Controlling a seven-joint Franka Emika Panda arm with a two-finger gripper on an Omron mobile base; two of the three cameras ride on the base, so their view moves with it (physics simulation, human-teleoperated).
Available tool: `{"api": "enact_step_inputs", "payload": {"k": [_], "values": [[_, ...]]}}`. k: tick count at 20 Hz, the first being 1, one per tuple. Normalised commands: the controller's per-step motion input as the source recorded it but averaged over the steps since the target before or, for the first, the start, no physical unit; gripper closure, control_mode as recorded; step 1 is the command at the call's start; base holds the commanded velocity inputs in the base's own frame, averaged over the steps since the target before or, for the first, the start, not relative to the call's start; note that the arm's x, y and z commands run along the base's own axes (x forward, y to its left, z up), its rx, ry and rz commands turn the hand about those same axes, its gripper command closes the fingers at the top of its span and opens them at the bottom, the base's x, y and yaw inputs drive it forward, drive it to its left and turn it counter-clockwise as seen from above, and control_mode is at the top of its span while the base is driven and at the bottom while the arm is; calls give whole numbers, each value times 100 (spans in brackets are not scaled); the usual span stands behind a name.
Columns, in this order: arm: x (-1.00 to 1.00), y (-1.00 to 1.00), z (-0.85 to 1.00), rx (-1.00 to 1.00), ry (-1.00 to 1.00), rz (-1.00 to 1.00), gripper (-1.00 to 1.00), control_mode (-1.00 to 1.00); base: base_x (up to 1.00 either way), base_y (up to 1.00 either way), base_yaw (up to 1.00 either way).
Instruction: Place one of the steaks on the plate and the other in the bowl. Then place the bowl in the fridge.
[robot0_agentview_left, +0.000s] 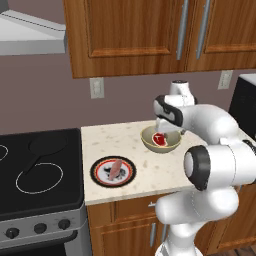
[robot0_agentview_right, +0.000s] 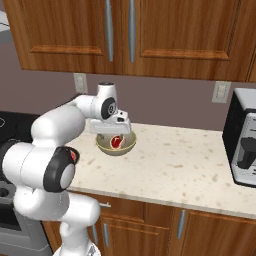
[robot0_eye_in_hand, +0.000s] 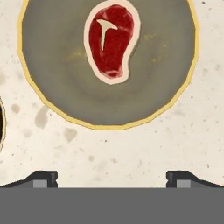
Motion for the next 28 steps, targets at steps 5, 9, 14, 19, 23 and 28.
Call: {"api": "enact_step_inputs", "payload": {"k": [5, 9, 14, 19, 23, 28], "values": [[-88, 0, 32, 0, 2, -11, -100, -100, 0, 0, 0], [-86, 0, 43, 0, 4, -10, -100, -100, 0, 0, 0], [-45, 0, 11, 0, 18, -10, -100, -100, 0, 0, 0], [-4, 0, -2, 0, 4, 0, -100, -100, 0, 0, 0], [0, 0, -2, 0, 0, -4, -100, -100, 0, 0, 0], [0, 0, 0, 0, 0, 0, -100, 100, -38, -6, -48]]}}
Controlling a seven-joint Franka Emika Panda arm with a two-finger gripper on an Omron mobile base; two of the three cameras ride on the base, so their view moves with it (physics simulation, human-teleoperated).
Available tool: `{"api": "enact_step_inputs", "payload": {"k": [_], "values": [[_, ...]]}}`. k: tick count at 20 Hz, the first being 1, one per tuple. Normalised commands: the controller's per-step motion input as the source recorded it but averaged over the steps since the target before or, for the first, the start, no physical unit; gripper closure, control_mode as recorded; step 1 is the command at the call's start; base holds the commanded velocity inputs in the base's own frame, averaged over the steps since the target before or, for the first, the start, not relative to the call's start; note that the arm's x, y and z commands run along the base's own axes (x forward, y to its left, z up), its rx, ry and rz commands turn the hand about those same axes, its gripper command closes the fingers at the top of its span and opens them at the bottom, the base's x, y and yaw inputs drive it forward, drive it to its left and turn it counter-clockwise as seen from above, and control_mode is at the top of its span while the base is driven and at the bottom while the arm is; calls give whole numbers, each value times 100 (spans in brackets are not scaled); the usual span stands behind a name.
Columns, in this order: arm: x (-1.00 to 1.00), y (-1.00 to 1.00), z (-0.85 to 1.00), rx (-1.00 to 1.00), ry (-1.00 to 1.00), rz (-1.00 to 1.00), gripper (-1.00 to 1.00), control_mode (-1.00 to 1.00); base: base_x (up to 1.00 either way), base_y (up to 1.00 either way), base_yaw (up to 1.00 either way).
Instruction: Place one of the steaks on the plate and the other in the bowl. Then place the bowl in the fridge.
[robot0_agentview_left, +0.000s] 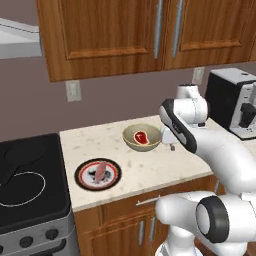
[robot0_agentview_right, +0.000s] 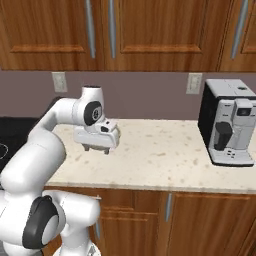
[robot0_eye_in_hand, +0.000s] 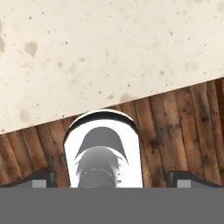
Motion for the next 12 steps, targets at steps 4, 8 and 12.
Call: {"api": "enact_step_inputs", "payload": {"k": [4, 8, 12], "values": [[0, 0, 0, 0, 0, 0, -100, 100, -24, 0, -84], [0, 0, 0, 0, 0, 0, -100, 100, 0, 0, -99], [0, 0, 0, 0, 0, 0, -100, 100, 0, 0, -100]]}}
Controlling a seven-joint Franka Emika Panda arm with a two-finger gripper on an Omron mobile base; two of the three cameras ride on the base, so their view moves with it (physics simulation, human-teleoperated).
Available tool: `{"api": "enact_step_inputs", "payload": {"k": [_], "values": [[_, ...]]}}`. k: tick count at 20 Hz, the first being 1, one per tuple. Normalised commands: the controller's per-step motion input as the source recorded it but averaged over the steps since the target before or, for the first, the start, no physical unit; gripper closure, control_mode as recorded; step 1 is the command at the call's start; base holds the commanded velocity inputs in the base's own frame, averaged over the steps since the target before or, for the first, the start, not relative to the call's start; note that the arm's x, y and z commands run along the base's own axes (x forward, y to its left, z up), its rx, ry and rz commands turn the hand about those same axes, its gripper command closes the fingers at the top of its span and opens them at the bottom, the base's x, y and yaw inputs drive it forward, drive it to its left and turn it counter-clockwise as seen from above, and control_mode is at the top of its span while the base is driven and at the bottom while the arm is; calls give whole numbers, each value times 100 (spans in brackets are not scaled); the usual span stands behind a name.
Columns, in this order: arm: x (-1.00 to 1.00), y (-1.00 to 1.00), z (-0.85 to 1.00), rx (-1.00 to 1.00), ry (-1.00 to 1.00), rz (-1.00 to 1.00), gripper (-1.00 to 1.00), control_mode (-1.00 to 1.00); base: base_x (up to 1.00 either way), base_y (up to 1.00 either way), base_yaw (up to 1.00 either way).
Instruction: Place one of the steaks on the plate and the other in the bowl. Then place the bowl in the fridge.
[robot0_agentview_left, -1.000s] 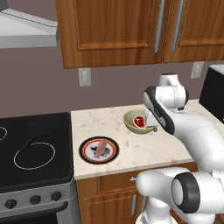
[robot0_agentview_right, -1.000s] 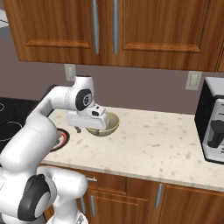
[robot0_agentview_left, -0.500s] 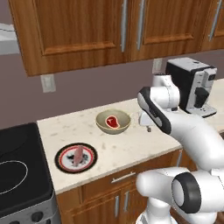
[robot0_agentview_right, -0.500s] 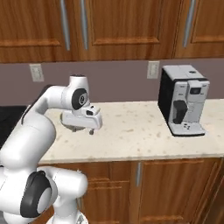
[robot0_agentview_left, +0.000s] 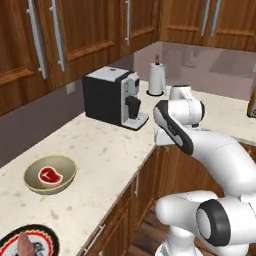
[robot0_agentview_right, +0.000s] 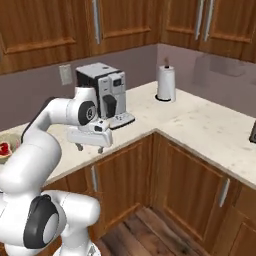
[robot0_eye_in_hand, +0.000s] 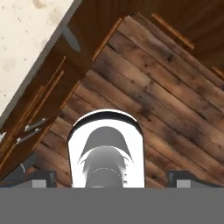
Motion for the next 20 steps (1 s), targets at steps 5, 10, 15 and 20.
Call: {"api": "enact_step_inputs", "payload": {"k": [5, 10, 15, 20], "values": [[0, 0, 0, 0, 0, 0, -100, 100, 0, 0, -100], [0, 0, 0, 0, 0, 0, -100, 100, 0, -1, -100], [0, 0, 0, 0, 0, 0, -100, 100, 0, -23, -94], [0, 0, 0, 0, 0, 0, -100, 100, 0, -21, -95]]}}
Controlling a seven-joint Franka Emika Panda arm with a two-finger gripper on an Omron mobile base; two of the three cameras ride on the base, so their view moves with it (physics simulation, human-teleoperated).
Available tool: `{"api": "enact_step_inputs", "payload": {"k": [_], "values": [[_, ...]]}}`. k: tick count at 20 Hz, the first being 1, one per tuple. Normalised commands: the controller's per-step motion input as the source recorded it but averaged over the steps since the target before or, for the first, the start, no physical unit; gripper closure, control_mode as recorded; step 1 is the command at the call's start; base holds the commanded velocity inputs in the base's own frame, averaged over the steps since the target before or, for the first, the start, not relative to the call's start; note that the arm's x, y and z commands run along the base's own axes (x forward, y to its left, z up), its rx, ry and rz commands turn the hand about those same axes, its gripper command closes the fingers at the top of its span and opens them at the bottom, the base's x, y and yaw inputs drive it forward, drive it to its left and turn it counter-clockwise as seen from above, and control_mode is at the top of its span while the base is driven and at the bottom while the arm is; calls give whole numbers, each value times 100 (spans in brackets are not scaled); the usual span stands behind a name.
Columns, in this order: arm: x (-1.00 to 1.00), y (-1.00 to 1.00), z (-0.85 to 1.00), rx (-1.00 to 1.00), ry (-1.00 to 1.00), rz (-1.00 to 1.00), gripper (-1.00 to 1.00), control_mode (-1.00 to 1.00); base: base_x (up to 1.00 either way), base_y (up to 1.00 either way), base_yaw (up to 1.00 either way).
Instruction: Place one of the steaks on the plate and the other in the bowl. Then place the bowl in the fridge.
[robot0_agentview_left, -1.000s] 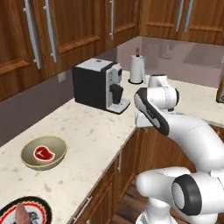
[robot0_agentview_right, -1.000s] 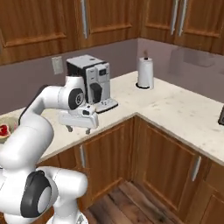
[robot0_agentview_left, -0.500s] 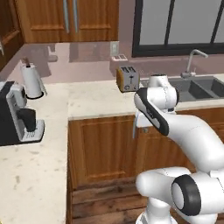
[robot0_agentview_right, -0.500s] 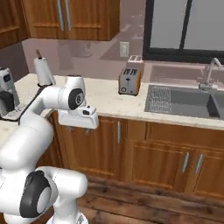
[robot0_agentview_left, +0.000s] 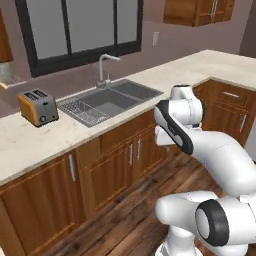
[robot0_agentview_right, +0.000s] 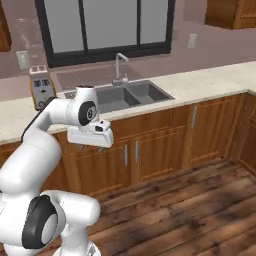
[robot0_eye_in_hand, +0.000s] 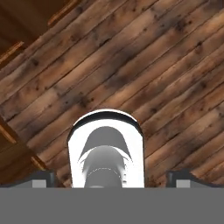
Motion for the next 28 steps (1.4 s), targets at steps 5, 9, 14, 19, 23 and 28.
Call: {"api": "enact_step_inputs", "payload": {"k": [5, 9, 14, 19, 23, 28], "values": [[0, 0, 0, 0, 0, 0, -100, 100, 4, -5, -94], [0, 0, 0, 0, 0, 0, -100, 100, 6, -5, -94], [0, 0, 0, 0, 0, 0, -100, 100, 10, -7, -93], [0, 0, 0, 0, 0, 0, -100, 100, 17, -11, -89], [0, 0, 0, 0, 0, 0, -100, 100, 35, -2, -84], [0, 0, 0, 0, 0, 0, -100, 100, 52, 0, -76]]}}
